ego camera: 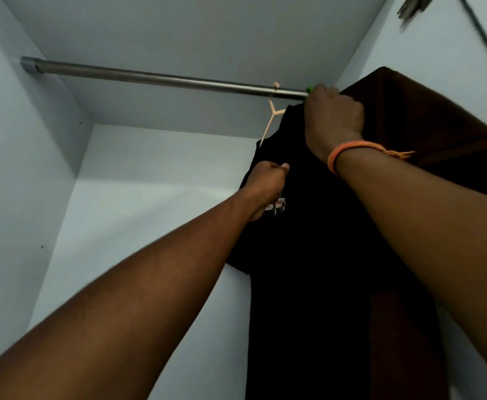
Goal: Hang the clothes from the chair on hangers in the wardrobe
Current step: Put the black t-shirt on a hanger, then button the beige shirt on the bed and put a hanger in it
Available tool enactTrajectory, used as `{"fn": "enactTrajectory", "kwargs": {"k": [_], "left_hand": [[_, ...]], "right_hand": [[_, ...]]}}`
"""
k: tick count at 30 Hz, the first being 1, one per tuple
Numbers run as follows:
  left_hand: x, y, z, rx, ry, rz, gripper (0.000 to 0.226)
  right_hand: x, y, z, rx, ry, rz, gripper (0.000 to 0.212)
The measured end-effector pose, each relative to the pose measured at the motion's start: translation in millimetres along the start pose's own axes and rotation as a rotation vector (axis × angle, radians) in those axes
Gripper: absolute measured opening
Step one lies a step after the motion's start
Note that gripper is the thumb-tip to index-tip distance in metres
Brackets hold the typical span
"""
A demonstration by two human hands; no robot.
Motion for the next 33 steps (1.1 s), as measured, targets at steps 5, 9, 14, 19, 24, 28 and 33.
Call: {"fn": "enactTrajectory", "kwargs": {"k": [5,9,14,19,24,28,33], "left_hand": [[-35,2,76,-0.042,-0.065,0.057,0.023],[-44,20,167,-0.059,-0.158,0.104,0.018],[-52,5,302,-0.174,-0.250,0.067,0.010],[-86,-69,473,-0.515,-0.262,-0.171,0.011],[-157,-121,634,-0.657,-0.421,-0.387,0.010],[-258,-140,757,-0.681,-0.342,-0.558,0.009],[-316,-206,905,-0.800,-0.411,-0.481,0.005]], "right_hand": [[-28,-46,49,0.072,0.092,-0.196,0.043],[-44,-84,127,0.029,0.175,-0.432,0.042],[-48,-99,249,0.138,0.313,-0.813,0.033],[19,-127,365,0.375,0.422,-1.176,0.017],[140,-231,473,0.748,0.477,-1.591,0.008],[203,-354,548,0.881,0.717,-1.931,0.011],[260,-492,613,0.896,0.819,-1.961,0.018]]}}
Point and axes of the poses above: each hand's wrist, its own z-axis away from the middle knuckle, its own y-axis out of the palm, x = y × z, the point moved 10 cm from there along -z, towards the middle knuckle, and after that the axes turned 7 degrees about x, right-handed, at the moved point
